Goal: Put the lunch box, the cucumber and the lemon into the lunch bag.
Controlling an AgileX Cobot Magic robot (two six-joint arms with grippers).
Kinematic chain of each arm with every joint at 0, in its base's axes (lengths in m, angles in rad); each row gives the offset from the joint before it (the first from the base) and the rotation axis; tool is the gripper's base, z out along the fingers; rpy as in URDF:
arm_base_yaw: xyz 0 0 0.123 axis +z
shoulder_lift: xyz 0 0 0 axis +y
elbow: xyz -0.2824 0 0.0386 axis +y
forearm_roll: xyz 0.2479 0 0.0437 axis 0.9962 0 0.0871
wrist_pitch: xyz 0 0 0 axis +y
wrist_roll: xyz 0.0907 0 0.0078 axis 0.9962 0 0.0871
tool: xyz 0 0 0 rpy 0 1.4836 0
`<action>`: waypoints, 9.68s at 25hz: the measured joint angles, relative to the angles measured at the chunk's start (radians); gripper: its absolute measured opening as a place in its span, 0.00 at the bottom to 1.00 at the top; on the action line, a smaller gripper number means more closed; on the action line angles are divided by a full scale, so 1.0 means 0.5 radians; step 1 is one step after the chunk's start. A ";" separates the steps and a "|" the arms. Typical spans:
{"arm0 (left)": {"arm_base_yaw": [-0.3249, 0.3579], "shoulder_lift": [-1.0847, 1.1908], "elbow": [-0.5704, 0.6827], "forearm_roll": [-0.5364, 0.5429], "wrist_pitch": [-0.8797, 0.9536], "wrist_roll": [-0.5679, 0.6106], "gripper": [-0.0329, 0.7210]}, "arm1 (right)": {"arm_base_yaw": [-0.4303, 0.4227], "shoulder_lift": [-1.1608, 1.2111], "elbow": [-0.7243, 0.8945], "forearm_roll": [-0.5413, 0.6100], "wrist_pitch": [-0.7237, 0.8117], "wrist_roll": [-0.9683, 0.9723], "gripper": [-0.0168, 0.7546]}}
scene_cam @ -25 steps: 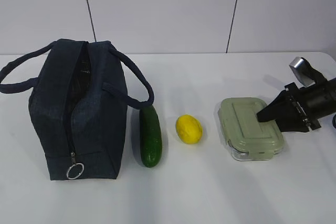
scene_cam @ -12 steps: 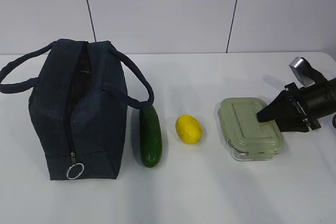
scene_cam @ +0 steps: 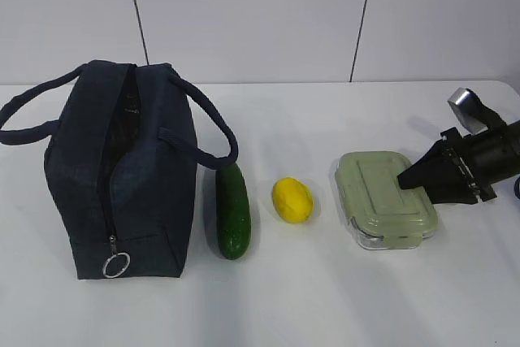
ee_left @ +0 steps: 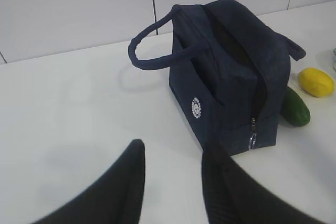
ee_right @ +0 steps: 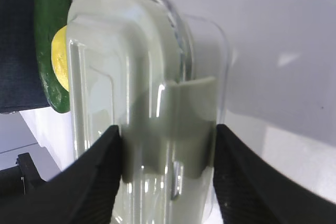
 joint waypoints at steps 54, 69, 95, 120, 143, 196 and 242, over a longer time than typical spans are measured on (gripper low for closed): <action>0.000 0.000 0.000 0.000 0.000 0.000 0.39 | 0.000 0.000 0.000 0.025 0.000 0.004 0.50; 0.000 0.000 0.000 0.000 0.000 0.000 0.39 | 0.000 0.000 0.000 0.028 0.000 0.004 0.48; 0.000 0.000 0.000 0.000 0.000 0.000 0.39 | 0.000 0.000 0.000 0.044 -0.004 0.025 0.47; 0.000 0.000 0.000 0.000 0.000 0.000 0.39 | 0.000 0.000 0.000 0.054 -0.018 0.110 0.47; 0.000 0.000 0.000 0.000 0.000 0.000 0.39 | 0.000 0.000 0.000 0.071 -0.028 0.115 0.47; 0.000 0.000 0.000 0.000 0.000 0.000 0.39 | 0.003 -0.112 0.010 0.054 -0.095 0.268 0.47; 0.000 0.000 0.000 -0.101 -0.005 0.000 0.39 | 0.122 -0.441 0.020 0.122 -0.074 0.593 0.47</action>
